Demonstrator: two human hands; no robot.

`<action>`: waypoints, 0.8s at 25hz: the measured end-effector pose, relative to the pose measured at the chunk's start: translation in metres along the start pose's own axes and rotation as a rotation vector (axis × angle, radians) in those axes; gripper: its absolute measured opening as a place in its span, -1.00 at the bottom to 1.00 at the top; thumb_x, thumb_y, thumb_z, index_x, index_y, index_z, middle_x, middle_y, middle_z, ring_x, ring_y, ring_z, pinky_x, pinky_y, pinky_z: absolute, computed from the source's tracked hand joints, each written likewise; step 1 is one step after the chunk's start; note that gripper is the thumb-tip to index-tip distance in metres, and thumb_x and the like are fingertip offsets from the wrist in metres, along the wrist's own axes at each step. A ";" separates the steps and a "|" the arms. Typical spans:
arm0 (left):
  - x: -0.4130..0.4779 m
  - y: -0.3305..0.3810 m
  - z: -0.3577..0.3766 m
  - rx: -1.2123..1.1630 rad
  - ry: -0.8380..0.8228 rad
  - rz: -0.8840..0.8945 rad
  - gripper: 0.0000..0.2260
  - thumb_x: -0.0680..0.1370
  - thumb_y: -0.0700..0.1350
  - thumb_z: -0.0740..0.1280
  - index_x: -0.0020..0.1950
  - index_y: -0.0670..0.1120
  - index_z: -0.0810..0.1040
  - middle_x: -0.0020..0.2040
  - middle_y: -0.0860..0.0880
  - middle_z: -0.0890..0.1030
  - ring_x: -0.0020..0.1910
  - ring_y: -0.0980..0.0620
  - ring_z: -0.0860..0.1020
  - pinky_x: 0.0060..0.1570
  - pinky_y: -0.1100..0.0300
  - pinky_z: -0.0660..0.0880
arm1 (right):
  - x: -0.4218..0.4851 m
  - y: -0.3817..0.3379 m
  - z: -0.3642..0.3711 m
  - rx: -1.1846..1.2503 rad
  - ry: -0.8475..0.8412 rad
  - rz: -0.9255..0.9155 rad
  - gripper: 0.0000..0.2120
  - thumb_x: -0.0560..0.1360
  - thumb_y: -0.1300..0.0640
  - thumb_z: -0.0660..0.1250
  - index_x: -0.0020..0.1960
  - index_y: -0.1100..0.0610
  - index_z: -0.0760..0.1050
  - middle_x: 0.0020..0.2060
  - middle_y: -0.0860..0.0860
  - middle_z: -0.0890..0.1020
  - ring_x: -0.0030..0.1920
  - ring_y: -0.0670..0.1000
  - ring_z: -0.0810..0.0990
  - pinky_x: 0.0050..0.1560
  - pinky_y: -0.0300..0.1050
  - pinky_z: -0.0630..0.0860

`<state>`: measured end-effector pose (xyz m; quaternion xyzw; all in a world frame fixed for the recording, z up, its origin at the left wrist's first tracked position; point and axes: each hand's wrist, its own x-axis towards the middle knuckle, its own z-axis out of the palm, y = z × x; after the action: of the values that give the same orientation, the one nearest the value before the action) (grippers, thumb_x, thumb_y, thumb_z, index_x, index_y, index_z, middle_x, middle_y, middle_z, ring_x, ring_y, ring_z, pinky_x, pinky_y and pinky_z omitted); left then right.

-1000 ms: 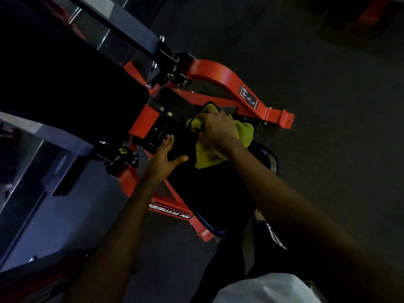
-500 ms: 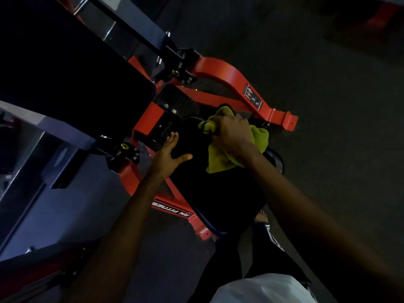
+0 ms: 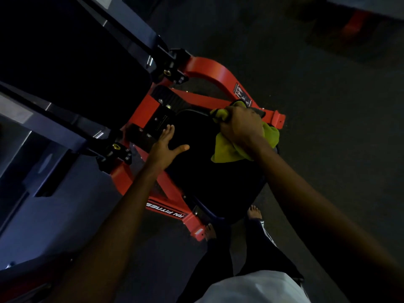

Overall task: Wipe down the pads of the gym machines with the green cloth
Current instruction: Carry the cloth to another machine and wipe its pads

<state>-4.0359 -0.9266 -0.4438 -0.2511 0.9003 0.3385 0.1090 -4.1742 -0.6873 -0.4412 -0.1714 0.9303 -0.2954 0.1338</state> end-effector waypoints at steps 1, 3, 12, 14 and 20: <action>-0.002 0.001 -0.001 0.003 -0.010 0.012 -0.19 0.49 0.08 0.49 0.62 -0.06 0.17 0.63 0.00 0.10 0.61 0.05 0.05 0.54 0.06 0.09 | 0.005 -0.003 -0.004 0.051 -0.051 0.043 -0.64 0.45 -0.20 0.27 0.08 -0.03 0.64 0.05 0.04 0.64 0.03 0.20 0.65 0.01 0.05 0.52; -0.001 0.003 -0.001 -0.001 -0.019 0.014 -0.21 0.51 0.07 0.48 0.62 -0.07 0.16 0.64 0.00 0.09 0.61 0.04 0.04 0.53 0.06 0.09 | 0.001 0.000 -0.012 0.064 -0.057 0.067 -0.64 0.46 -0.20 0.26 0.08 -0.03 0.64 0.07 0.06 0.64 0.04 0.20 0.65 -0.08 -0.01 0.45; -0.004 -0.040 -0.005 -0.126 0.048 0.215 -0.47 0.57 -0.06 0.43 0.51 -0.15 0.41 0.55 -0.08 0.33 0.53 -0.01 0.30 0.46 0.20 0.22 | -0.136 0.003 0.010 -0.070 0.470 0.371 -0.71 0.54 -0.11 0.30 0.19 0.01 0.50 0.32 0.07 0.47 0.13 0.32 0.48 0.08 0.23 0.43; -0.010 -0.056 -0.004 -0.111 0.033 0.283 -0.47 0.58 -0.09 0.43 0.51 -0.18 0.40 0.55 -0.13 0.33 0.53 -0.05 0.30 0.44 0.20 0.22 | -0.164 -0.006 0.024 0.010 0.556 0.411 -0.70 0.55 -0.05 0.33 0.22 0.04 0.48 0.34 0.10 0.44 0.15 0.32 0.46 0.07 0.22 0.46; -0.010 -0.068 -0.016 -0.106 -0.072 0.319 -0.40 0.55 -0.02 0.45 0.54 -0.13 0.35 0.58 -0.08 0.27 0.57 -0.03 0.23 0.53 0.03 0.20 | -0.210 -0.045 0.057 0.097 0.615 0.459 -0.71 0.52 0.00 0.35 0.23 -0.01 0.49 0.35 0.03 0.43 0.20 0.27 0.45 0.15 0.22 0.49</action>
<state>-3.9924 -0.9773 -0.4653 -0.0983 0.9051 0.4073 0.0728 -3.9529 -0.6671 -0.4280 0.1442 0.9261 -0.3391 -0.0806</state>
